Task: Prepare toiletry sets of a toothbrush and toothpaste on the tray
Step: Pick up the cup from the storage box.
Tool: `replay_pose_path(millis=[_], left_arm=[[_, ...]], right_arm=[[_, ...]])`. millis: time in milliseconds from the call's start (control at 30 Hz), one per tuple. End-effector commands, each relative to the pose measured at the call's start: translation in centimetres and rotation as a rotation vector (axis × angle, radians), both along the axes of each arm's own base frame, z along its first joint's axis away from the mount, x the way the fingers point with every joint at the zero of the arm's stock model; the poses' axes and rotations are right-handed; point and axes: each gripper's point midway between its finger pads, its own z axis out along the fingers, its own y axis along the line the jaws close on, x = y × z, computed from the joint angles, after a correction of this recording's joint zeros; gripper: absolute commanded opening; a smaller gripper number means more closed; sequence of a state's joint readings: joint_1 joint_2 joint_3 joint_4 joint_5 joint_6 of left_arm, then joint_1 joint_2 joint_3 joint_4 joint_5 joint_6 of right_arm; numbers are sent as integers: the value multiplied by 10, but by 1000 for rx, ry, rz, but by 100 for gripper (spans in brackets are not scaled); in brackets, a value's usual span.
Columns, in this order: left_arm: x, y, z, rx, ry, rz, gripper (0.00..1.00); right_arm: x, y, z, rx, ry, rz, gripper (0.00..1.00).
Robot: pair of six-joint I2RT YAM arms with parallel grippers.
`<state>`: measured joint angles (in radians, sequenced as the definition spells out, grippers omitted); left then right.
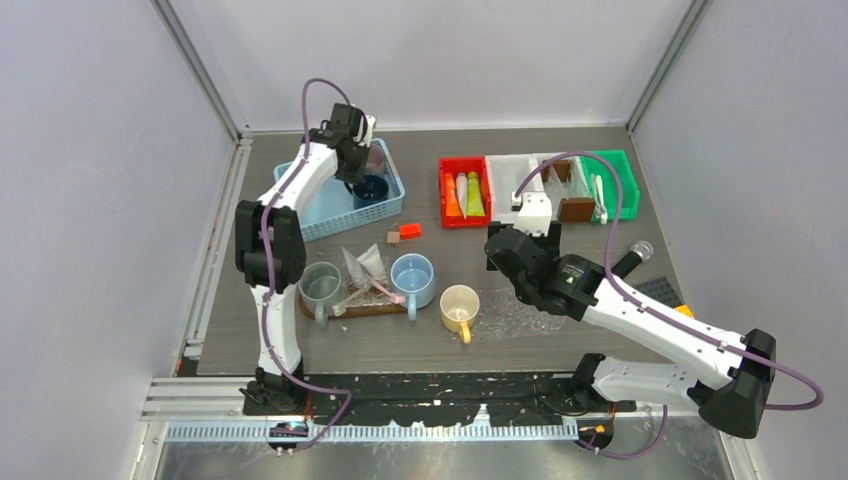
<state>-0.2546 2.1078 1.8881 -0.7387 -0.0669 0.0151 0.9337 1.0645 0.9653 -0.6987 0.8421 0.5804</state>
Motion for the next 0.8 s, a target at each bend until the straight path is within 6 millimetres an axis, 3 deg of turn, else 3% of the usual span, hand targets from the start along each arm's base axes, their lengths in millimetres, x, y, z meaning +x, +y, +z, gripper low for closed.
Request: replay_pose_path(millis=[0, 100, 300, 467, 600, 767], left_arm=[[-18, 20, 31, 12, -16, 109, 0], [-24, 25, 25, -7, 8, 136, 3], [-13, 21, 33, -1, -60, 36, 33], [4, 16, 51, 38, -139, -98, 47], [11, -1, 62, 16, -197, -249, 49], [12, -13, 46, 34, -162, -426, 47]], right_arm=[[3, 1, 9, 45, -38, -12, 82], [3, 1, 8, 48, -36, -9, 82], [2, 2, 6, 41, -26, 2, 82], [3, 4, 5, 27, -17, 11, 82], [3, 4, 5, 18, -9, 13, 82], [4, 6, 9, 2, -1, 17, 82]])
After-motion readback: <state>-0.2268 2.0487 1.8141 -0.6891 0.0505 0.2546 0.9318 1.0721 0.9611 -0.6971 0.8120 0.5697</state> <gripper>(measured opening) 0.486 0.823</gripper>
